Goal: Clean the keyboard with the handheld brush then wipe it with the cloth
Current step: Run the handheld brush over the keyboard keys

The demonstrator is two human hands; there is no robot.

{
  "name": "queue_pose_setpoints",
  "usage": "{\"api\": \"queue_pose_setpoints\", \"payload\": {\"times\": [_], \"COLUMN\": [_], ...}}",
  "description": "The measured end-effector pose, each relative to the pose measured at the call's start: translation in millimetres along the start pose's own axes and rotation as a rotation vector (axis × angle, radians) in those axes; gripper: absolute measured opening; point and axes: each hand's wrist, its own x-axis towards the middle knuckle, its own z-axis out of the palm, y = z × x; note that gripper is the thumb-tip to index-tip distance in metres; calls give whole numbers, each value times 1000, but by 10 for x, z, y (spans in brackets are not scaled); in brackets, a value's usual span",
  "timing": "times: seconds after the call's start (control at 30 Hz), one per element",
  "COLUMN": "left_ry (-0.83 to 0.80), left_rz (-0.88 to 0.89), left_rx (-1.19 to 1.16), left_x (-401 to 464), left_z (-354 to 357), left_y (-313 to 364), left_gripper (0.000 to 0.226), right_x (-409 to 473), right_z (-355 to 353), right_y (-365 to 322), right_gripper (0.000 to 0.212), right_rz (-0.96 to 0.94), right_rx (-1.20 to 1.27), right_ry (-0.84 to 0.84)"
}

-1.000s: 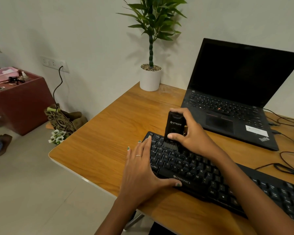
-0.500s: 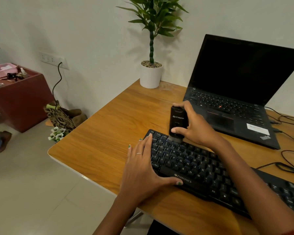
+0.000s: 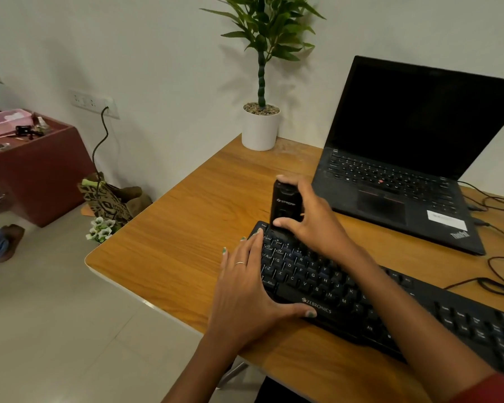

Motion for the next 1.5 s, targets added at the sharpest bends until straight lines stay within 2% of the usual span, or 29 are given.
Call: {"api": "queue_pose_setpoints", "payload": {"times": [0.07,0.13,0.23,0.3,0.43,0.6,0.9,1.2,1.4,1.5], "left_ry": [1,1,-2,-2,-2,-6,-8,-5,-1,-6], "left_rz": [2,2,-4,-7,-4,-6,-20,-15,-23,-20], "left_rx": [-2,4,-3,-2,4,19,-1,10,-29,-38], "left_x": [1,3,0,1,4,-3,5,8,5,4], "left_z": [2,8,14,12,12,9,11,15,7,18], "left_y": [0,-7,-14,-13,-8,0,-15,-13,-15,-11], "left_gripper": [137,137,138,139,138,138,141,140,141,142], "right_x": [-7,-21,-47,-46,52,183,92,138,-65,-97], "right_z": [148,93,-227,-341,-62,294,-321,214,-328,-296], "right_y": [1,9,18,14,-63,-117,24,-75,39,-49], "right_gripper": [73,73,73,73,75,72,74,73,75,75], "right_rz": [-69,-52,35,45,-31,-129,50,-82,74,62], "right_rx": [38,52,-58,-121,-94,54,-139,-4,-173,-167], "right_ry": [88,89,-141,-225,-130,17,-221,33,-161,-144]}}
